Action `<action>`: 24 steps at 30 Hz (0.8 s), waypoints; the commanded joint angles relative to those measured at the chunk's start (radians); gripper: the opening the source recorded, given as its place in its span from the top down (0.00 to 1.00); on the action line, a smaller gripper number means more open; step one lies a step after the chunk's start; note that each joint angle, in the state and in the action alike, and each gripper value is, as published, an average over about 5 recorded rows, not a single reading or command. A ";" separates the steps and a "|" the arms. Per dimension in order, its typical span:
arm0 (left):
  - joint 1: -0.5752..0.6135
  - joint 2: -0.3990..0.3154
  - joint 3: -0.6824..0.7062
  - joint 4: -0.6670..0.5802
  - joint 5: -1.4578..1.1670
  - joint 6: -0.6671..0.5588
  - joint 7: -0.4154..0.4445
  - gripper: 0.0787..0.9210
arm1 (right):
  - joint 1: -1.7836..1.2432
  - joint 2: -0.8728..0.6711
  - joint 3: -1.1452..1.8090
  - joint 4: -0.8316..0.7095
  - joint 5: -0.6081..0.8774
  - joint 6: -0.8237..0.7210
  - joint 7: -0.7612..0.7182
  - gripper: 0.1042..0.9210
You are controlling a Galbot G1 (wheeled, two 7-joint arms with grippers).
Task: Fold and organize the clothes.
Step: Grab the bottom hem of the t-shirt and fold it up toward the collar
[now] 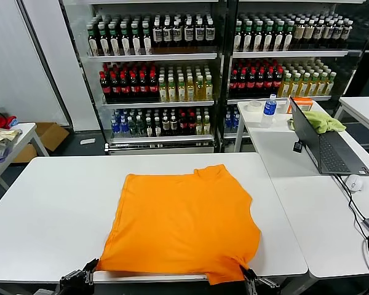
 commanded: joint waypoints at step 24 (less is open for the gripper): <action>-0.588 0.015 0.148 0.417 -0.170 -0.074 0.109 1.00 | 0.494 0.095 -0.167 -0.288 0.040 -0.103 0.010 0.99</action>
